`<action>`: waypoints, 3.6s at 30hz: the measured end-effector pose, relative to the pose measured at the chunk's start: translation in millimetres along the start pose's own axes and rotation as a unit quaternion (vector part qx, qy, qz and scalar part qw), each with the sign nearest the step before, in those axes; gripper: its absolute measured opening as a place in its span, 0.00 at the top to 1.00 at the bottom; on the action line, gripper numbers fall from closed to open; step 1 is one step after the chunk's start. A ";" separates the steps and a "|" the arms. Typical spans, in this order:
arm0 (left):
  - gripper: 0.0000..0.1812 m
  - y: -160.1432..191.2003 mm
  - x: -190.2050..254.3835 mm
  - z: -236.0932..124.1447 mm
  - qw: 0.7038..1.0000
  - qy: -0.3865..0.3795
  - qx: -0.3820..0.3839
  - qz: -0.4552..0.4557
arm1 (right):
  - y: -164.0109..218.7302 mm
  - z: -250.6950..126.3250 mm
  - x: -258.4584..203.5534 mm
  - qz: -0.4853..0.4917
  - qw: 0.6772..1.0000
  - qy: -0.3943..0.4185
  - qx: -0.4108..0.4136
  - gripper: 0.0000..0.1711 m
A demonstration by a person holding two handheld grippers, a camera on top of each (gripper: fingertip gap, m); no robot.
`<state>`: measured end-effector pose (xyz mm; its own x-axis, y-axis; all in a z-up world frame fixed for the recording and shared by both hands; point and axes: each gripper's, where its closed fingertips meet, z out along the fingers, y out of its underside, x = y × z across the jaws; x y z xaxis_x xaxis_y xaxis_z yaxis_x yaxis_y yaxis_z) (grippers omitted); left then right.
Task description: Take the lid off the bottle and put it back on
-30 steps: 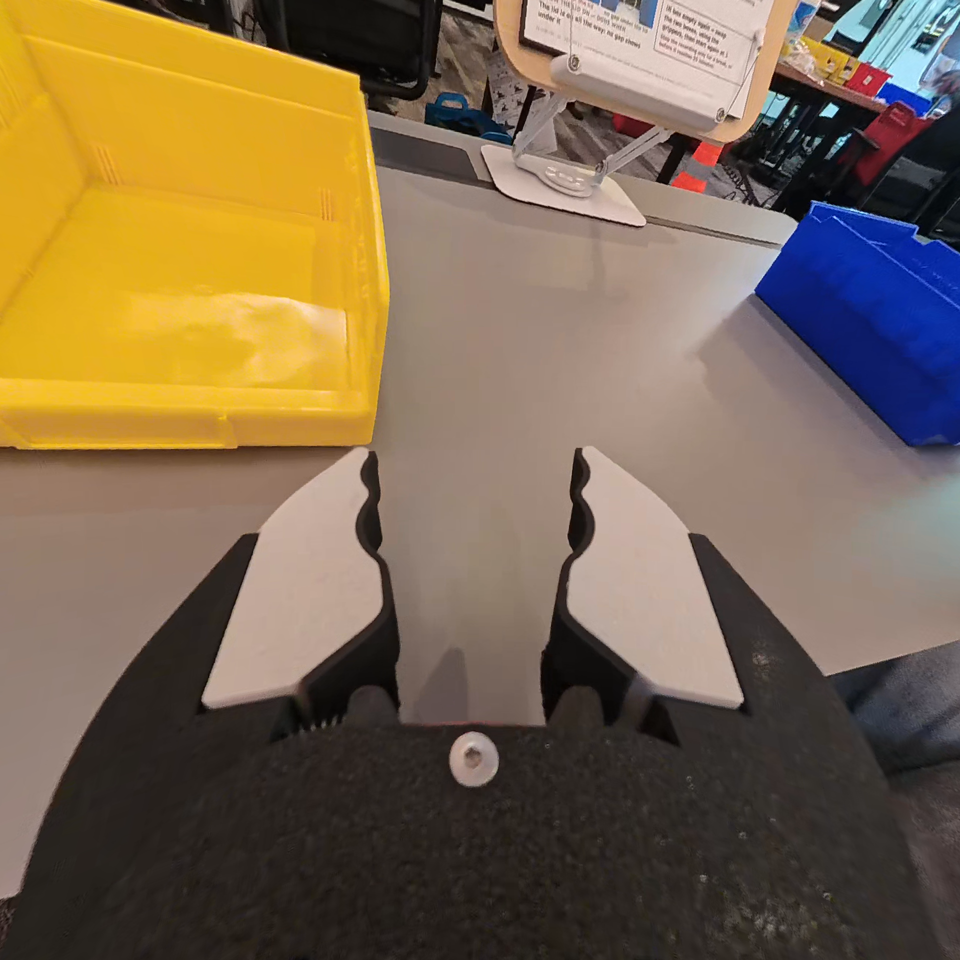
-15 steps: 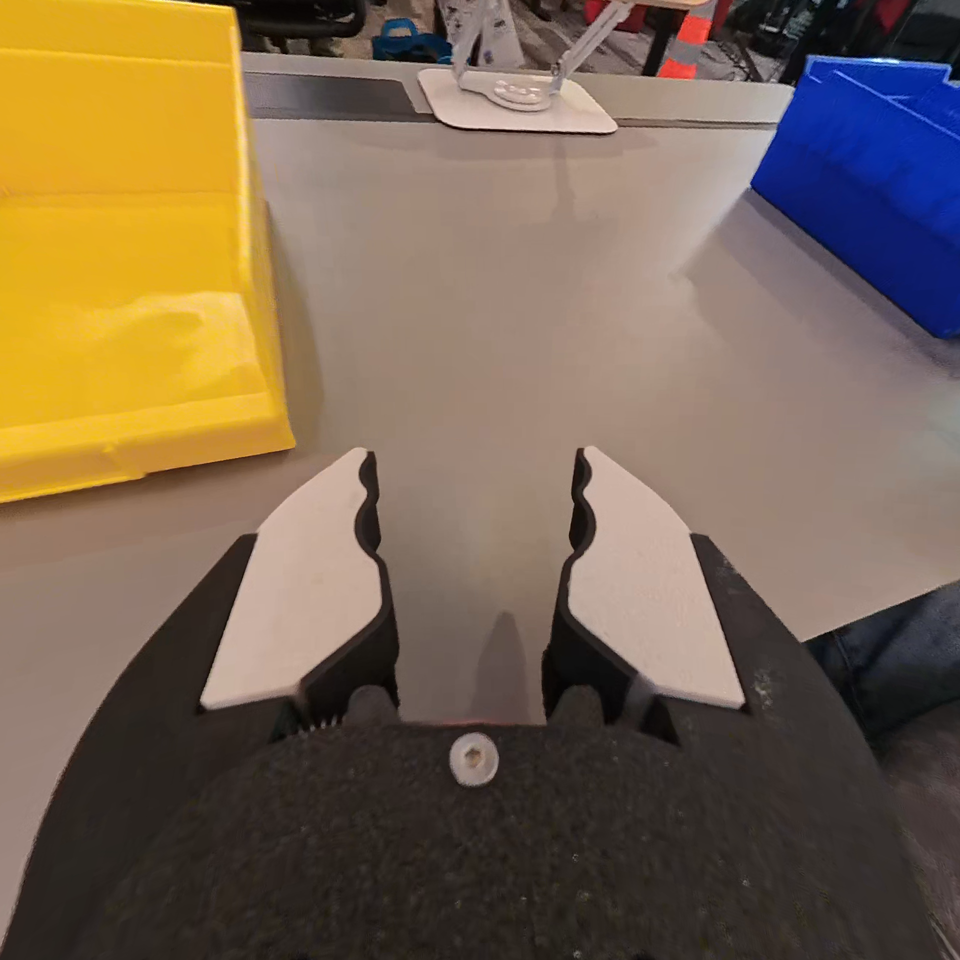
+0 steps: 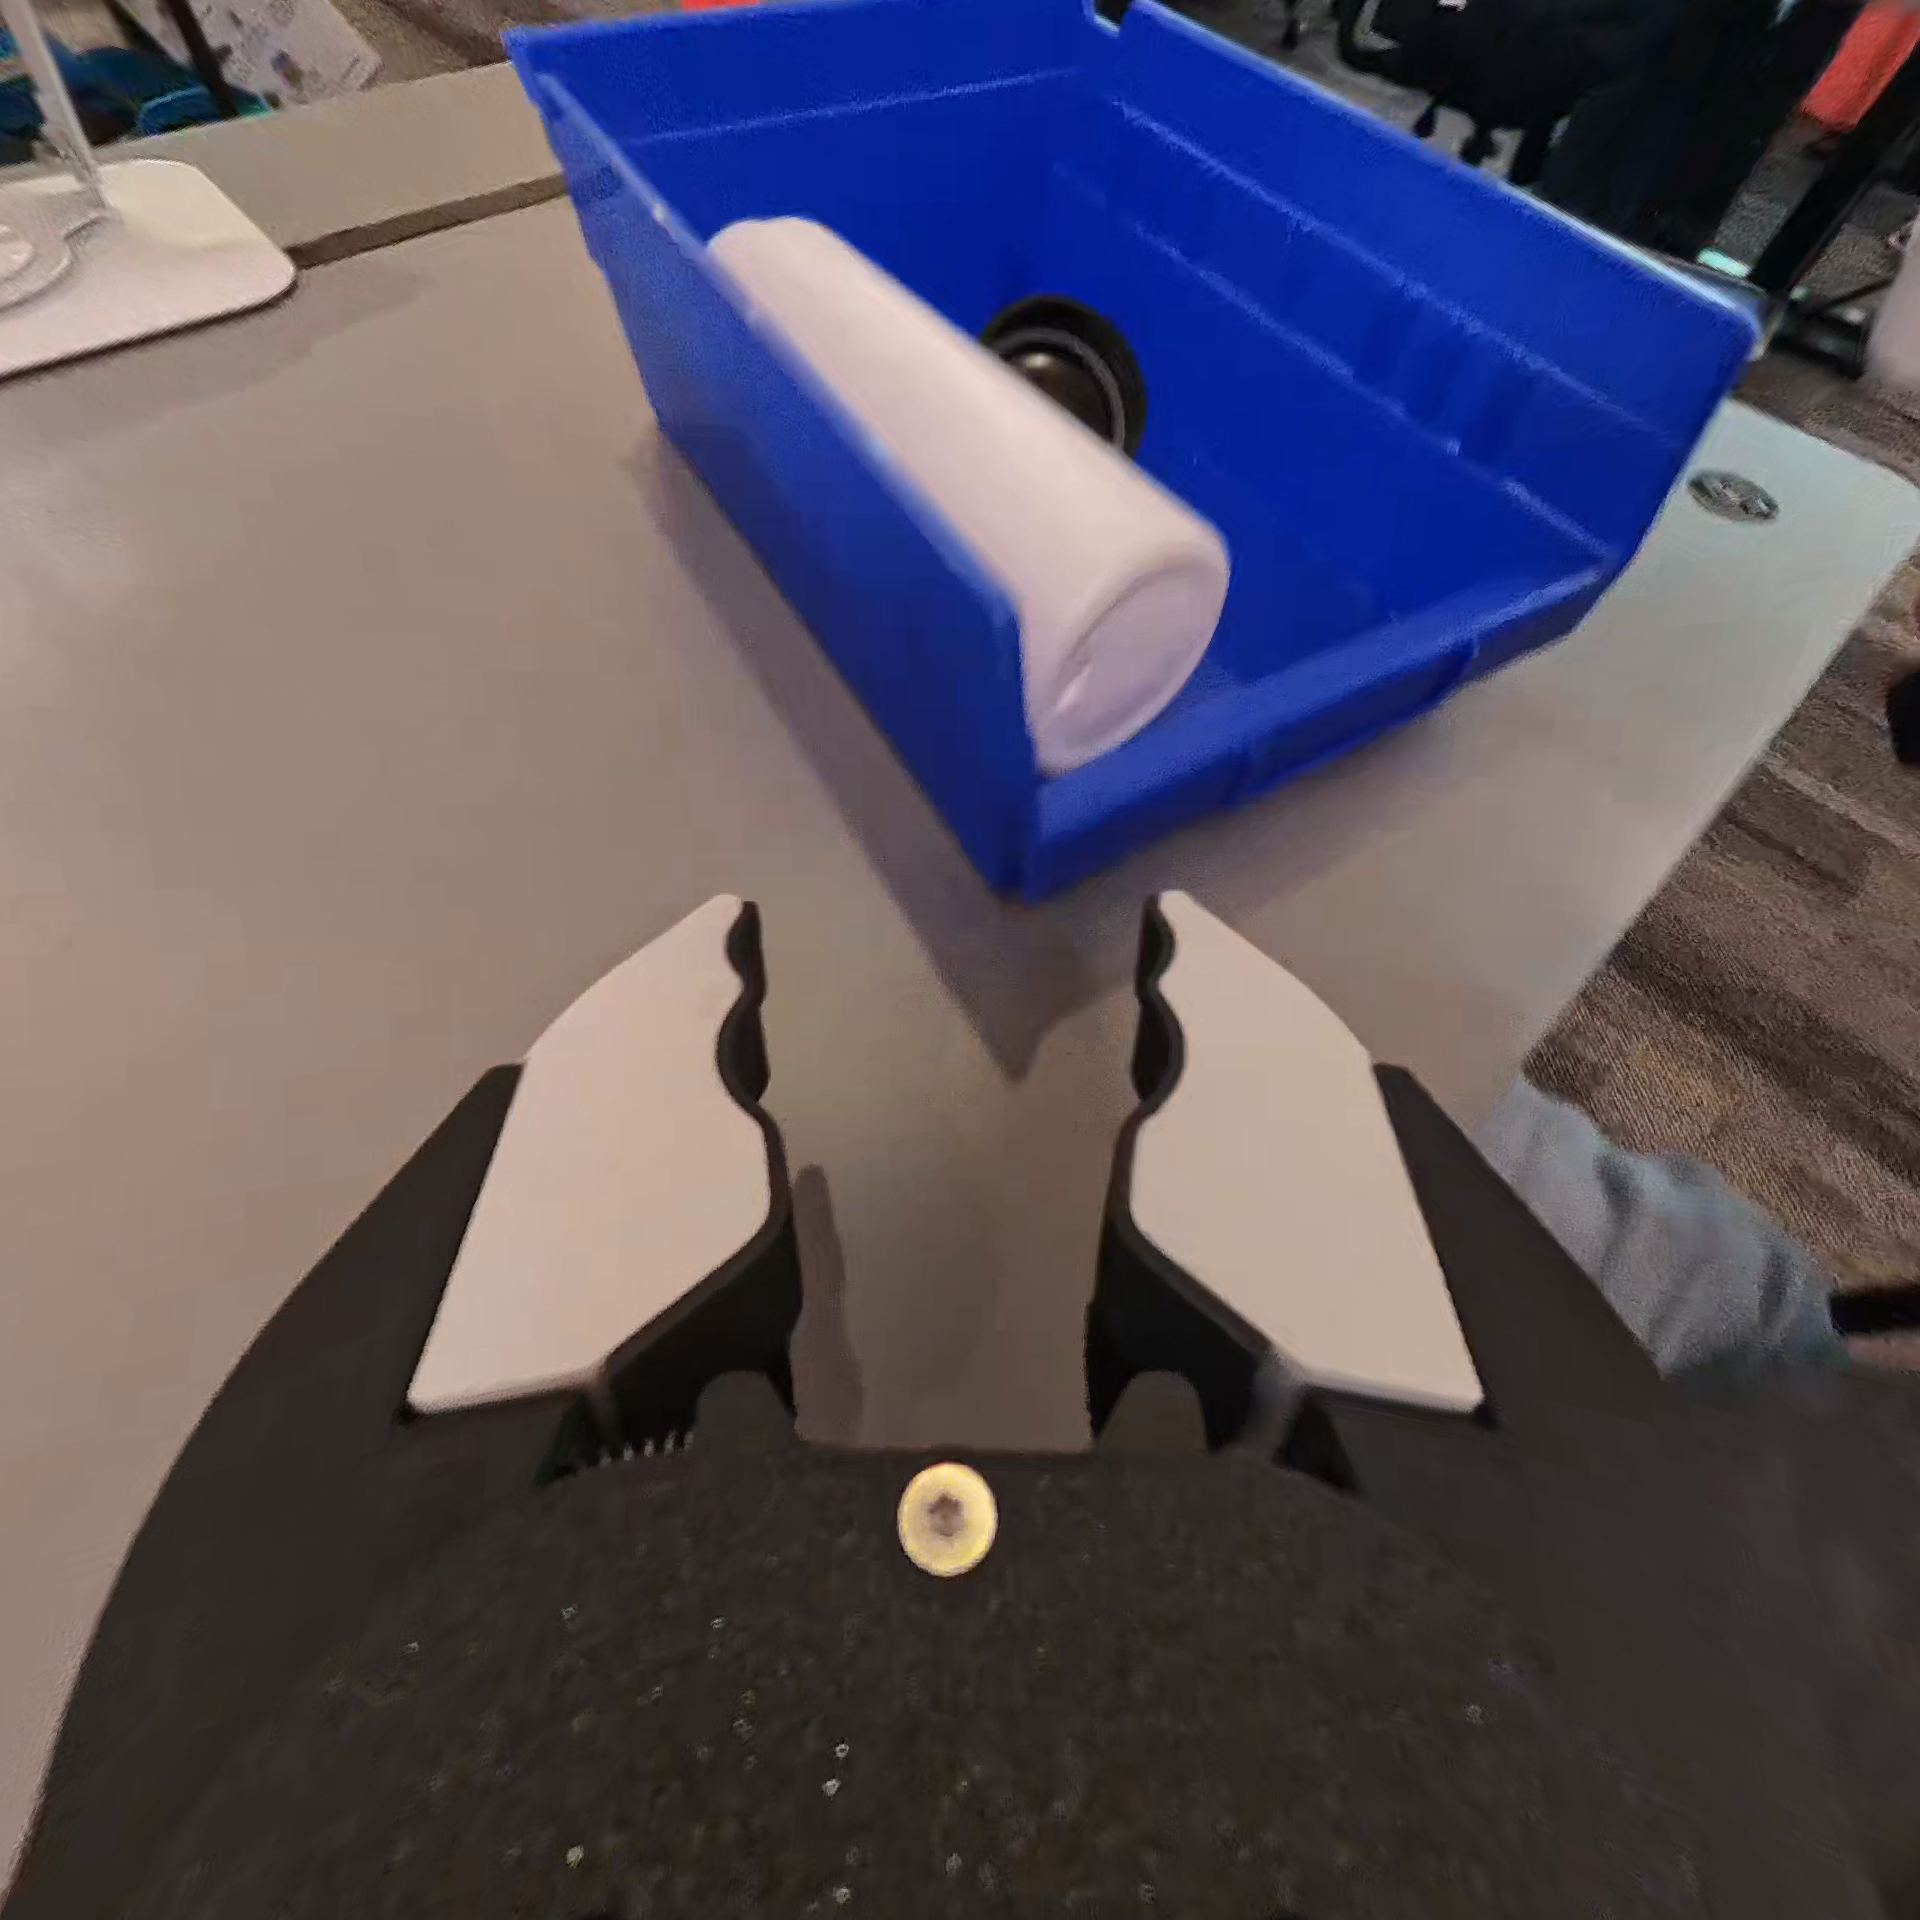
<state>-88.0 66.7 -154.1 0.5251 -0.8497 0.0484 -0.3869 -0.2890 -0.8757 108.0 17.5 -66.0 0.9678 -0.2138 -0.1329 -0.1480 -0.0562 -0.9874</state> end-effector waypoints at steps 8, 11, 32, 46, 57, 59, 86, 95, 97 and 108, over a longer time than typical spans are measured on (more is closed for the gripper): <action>0.96 -35.2 -11.3 52.7 0.996 -0.080 -0.027 -0.038 | 86.4 25.3 16.4 -0.045 0.981 0.070 -0.173 0.76; 0.98 -36.8 -28.9 51.8 0.994 -0.099 -0.033 -0.044 | 87.8 24.4 17.8 -0.053 0.972 0.102 -0.203 0.97; 0.98 23.4 -254.3 -143.6 0.951 -0.289 0.019 -0.110 | 84.8 123.2 -276.8 -0.028 0.986 -0.056 -0.157 0.98; 0.73 41.2 -263.1 -251.1 0.938 -0.133 0.134 -0.292 | 59.6 96.0 -278.7 -0.044 0.970 -0.219 -0.097 0.79; 0.75 133.6 -469.9 -304.3 0.906 -0.371 -0.034 -0.199 | 78.4 5.0 -431.8 -0.058 0.875 -0.465 -0.123 0.76; 0.89 142.4 -478.7 -293.6 0.907 -0.359 -0.055 -0.214 | 114.9 -9.4 -455.5 -0.071 0.863 -0.472 -0.168 0.78; 0.98 144.0 -281.0 -388.0 0.881 -0.438 0.008 -0.178 | 111.9 15.8 -512.9 -0.185 0.934 -0.268 -0.144 0.98; 0.97 -43.1 -236.6 -333.6 0.907 -0.402 0.112 -0.048 | -48.2 33.0 -406.0 -0.157 0.970 -0.187 0.000 0.98; 0.97 -79.4 -218.6 -287.6 0.921 -0.369 0.120 -0.027 | -72.0 44.1 -354.2 -0.154 0.977 -0.148 0.007 0.98; 0.95 -151.3 -40.5 45.1 0.978 -0.195 0.066 0.038 | -57.4 105.6 17.6 -0.103 0.987 0.034 -0.119 0.99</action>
<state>-16.5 164.8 -45.3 0.7585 -0.6254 -0.1830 -0.3474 -0.1504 -0.9256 155.1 120.0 -20.7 0.9678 -0.2375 0.0830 -0.0003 -0.3308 -0.9437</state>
